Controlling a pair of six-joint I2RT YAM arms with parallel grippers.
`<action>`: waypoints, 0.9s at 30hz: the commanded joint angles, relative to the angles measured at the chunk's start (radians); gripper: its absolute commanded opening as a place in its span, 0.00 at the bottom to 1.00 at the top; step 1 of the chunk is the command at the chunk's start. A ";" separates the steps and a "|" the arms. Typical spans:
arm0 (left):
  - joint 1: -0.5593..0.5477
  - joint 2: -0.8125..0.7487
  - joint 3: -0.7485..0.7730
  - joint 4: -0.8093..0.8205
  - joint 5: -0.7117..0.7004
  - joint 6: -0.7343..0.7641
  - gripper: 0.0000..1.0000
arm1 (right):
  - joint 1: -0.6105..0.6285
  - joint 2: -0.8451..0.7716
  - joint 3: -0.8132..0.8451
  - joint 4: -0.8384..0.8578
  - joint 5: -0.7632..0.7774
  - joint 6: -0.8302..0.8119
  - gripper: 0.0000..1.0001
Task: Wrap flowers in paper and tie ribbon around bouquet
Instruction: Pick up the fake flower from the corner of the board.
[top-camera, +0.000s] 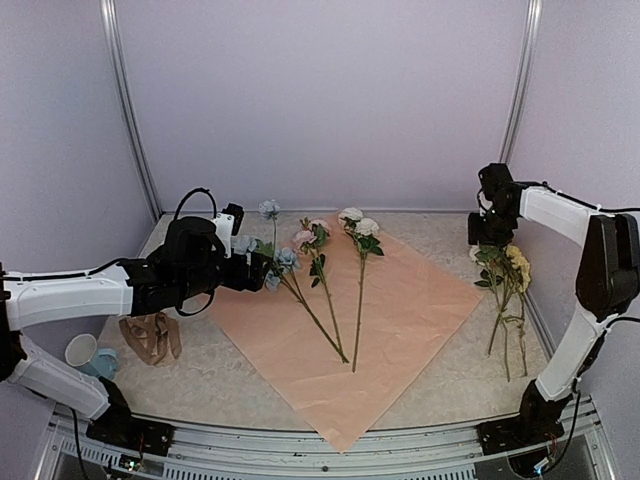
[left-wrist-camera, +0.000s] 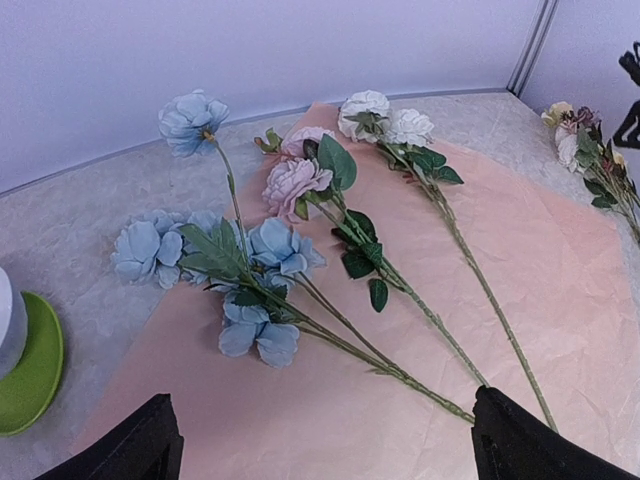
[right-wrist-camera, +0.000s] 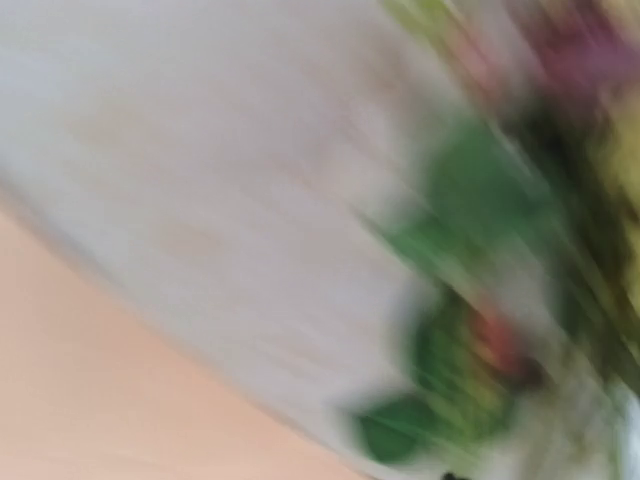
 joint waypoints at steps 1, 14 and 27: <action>-0.005 0.002 -0.013 0.007 0.006 0.015 0.99 | -0.069 0.023 -0.162 -0.081 0.091 -0.037 0.54; -0.005 -0.009 -0.016 -0.019 -0.014 0.019 0.99 | -0.098 0.174 -0.201 -0.032 0.181 -0.050 0.29; -0.007 0.000 -0.009 -0.016 -0.010 0.016 0.99 | -0.093 0.028 -0.174 -0.060 0.233 -0.040 0.00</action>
